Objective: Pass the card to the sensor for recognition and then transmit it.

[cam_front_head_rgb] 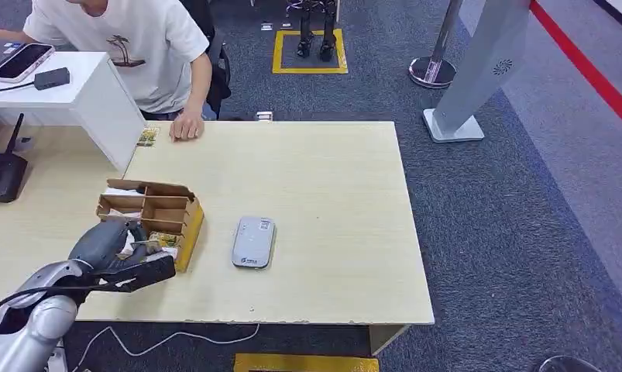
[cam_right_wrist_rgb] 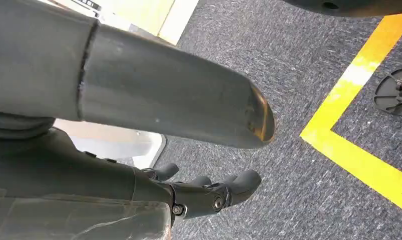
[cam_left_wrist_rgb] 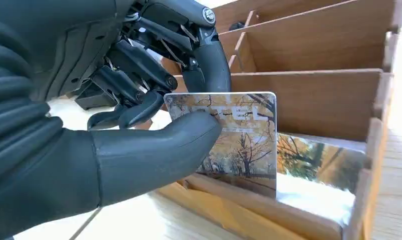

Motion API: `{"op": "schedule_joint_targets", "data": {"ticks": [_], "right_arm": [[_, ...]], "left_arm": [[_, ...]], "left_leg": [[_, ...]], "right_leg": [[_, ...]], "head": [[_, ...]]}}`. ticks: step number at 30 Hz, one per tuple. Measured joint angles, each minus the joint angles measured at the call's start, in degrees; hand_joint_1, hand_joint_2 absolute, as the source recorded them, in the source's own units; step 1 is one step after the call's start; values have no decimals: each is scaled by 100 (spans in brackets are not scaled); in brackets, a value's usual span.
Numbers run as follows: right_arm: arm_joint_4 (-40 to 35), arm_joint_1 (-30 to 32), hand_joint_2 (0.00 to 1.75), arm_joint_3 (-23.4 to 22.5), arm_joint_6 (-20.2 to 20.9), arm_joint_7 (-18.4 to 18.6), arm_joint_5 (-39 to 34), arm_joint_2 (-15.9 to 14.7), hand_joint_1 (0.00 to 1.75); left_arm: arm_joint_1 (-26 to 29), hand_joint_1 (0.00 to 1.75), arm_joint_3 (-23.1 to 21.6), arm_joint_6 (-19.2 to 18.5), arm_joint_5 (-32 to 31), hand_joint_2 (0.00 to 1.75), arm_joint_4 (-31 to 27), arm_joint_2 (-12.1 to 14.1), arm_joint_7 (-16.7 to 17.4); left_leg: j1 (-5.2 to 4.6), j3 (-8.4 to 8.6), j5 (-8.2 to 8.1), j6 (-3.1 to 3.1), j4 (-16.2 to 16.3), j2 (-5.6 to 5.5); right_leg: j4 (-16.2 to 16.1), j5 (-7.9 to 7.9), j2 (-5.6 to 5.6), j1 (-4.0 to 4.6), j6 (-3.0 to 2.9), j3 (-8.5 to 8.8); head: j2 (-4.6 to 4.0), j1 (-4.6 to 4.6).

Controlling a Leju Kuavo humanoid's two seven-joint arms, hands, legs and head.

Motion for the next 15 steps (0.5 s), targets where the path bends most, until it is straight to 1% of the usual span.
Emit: {"op": "schedule_joint_targets", "data": {"ticks": [4, 15], "right_arm": [[0, -2, 0, 4, 0, 0, 0, -2, 0], [0, -1, 0, 42, 0, 0, 0, -4, 0]], "left_arm": [[-4, 175, 0, -4, 24, 175, -2, 57, 0], [-7, 175, -2, -7, 28, 175, -2, 77, 2]], "left_leg": [[0, 0, 0, 0, 0, 0], [0, 0, 0, 0, 0, -1]], "right_leg": [[0, 0, 0, 0, 0, 0], [0, 0, 0, 0, 0, 0]], "head": [[0, -2], [0, -2]]}}
